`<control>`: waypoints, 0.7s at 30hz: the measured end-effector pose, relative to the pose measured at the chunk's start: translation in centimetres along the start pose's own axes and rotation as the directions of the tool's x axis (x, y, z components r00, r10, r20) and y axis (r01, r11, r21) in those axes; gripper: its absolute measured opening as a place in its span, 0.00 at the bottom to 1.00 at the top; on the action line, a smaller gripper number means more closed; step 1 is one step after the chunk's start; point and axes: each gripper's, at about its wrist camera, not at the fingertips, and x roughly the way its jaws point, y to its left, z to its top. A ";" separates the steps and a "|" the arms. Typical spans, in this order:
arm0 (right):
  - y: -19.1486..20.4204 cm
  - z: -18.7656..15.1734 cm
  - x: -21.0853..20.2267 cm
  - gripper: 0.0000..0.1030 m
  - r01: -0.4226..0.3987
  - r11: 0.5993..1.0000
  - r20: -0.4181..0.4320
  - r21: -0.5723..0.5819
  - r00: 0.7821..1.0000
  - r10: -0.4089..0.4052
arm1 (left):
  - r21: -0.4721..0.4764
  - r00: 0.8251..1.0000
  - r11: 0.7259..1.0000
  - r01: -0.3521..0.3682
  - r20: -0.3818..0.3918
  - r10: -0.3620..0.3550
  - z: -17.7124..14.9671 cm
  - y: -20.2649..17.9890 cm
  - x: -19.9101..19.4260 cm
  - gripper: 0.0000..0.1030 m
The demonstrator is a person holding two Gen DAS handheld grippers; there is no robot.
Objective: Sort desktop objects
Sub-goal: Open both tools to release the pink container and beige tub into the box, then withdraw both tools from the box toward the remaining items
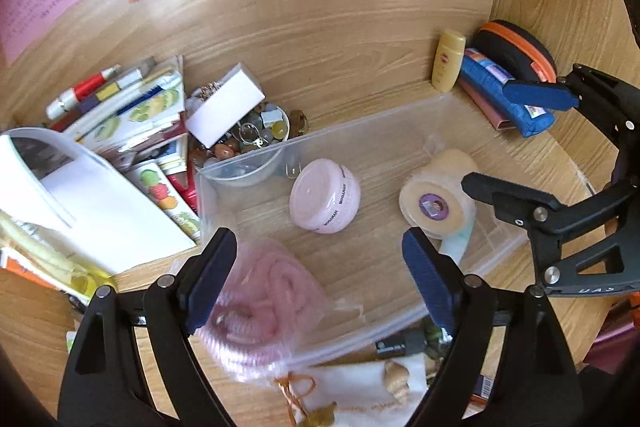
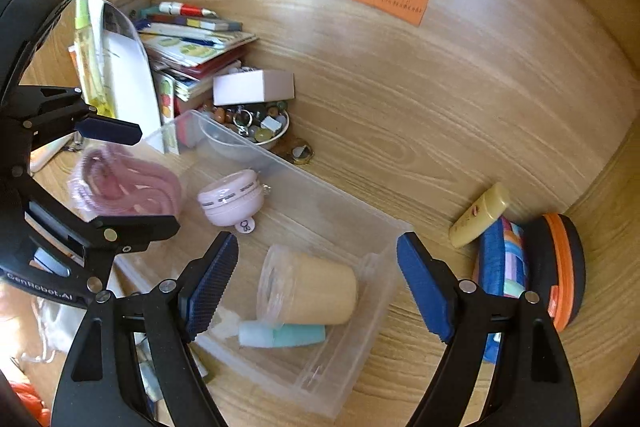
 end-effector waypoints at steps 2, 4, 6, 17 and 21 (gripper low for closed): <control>0.3 -0.5 -1.0 0.77 0.006 1.000 0.011 0.001 1.000 -0.006 | 0.001 1.000 1.000 -0.008 0.024 0.008 -0.4 -0.2 -1.3 0.86; 0.5 -1.1 -2.2 0.77 0.010 1.000 0.025 -0.003 1.000 -0.010 | -0.005 0.999 1.000 -0.012 0.053 0.013 -0.8 -0.4 -2.5 0.90; 1.0 -1.7 -3.6 0.78 0.023 1.000 0.044 -0.015 0.999 -0.022 | -0.022 0.997 1.000 -0.002 0.079 0.004 -1.2 -0.5 -3.8 0.93; 3.5 -4.9 -9.6 0.83 0.060 0.996 0.143 -0.062 0.988 -0.051 | -0.083 0.992 0.996 -0.019 0.123 0.030 -5.3 -2.0 -8.3 0.96; 4.6 -6.3 -10.6 0.83 0.052 0.996 0.149 -0.074 0.988 -0.041 | -0.108 0.990 0.994 -0.015 0.140 0.031 -7.4 -2.4 -9.4 0.97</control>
